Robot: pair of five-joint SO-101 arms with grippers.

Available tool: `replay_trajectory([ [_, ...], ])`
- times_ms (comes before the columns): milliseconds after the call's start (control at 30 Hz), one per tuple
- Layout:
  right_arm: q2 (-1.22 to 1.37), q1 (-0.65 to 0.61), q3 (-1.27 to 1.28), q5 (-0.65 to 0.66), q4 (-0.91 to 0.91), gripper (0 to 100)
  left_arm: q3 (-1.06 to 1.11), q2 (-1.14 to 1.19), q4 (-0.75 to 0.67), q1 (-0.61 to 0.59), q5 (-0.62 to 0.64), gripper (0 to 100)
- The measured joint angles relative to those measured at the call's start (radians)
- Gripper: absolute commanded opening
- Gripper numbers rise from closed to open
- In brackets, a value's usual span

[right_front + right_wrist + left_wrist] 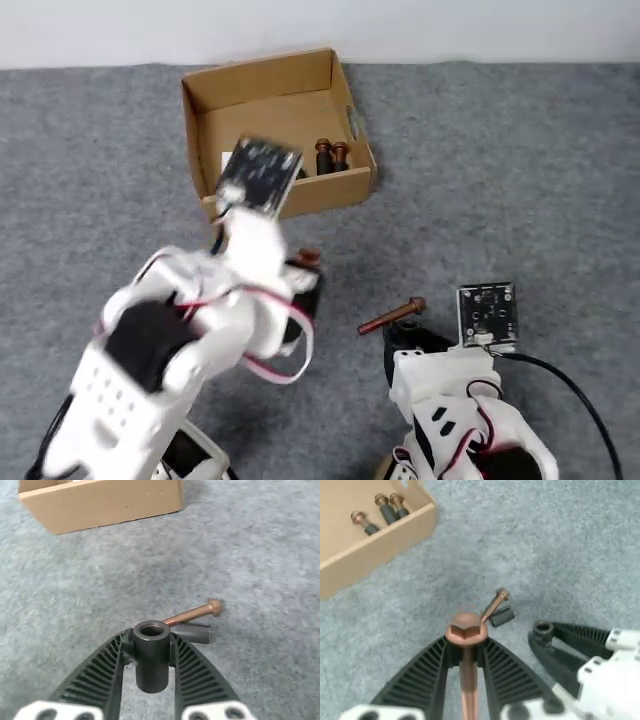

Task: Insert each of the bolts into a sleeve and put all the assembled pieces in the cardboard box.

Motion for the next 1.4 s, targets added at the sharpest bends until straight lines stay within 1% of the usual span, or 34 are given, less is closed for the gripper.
replay_trajectory([
  [67,0.0,-0.032,0.0,0.0,0.0,0.8,0.075,-0.091,-0.009,-0.034,0.002,0],
  [233,0.0,-0.118,0.015,0.0,0.0,0.8,0.235,-0.328,-0.087,-0.167,-0.003,0],
  [300,0.0,-0.155,0.023,0.0,0.0,0.9,0.29,-0.413,-0.112,-0.195,-0.003,0],
  [467,0.003,-0.247,0.023,0.0,0.0,0.9,0.44,-0.575,-0.176,-0.212,-0.002,0],
  [633,0.003,-0.354,0.023,0.0,-0.018,0.9,0.549,-0.684,-0.261,-0.212,-0.002,0],
  [833,0.003,-0.474,0.023,0.043,-0.031,0.9,0.621,-0.784,-0.336,-0.212,0.057,0],
  [900,0.003,-0.491,0.023,0.051,-0.031,0.9,0.638,-0.813,-0.342,-0.195,0.066,0],
  [1067,0.003,-0.505,0.023,0.055,-0.091,0.9,0.701,-0.907,-0.342,-0.095,0.066,0],
  [1233,0.003,-0.569,0.023,0.055,-0.135,0.9,0.781,-0.993,-0.342,-0.014,0.066,0],
  [1400,0.003,-0.606,0.029,0.055,-0.14,0.9,0.845,-1.051,-0.414,0.055,0.066,0],
])
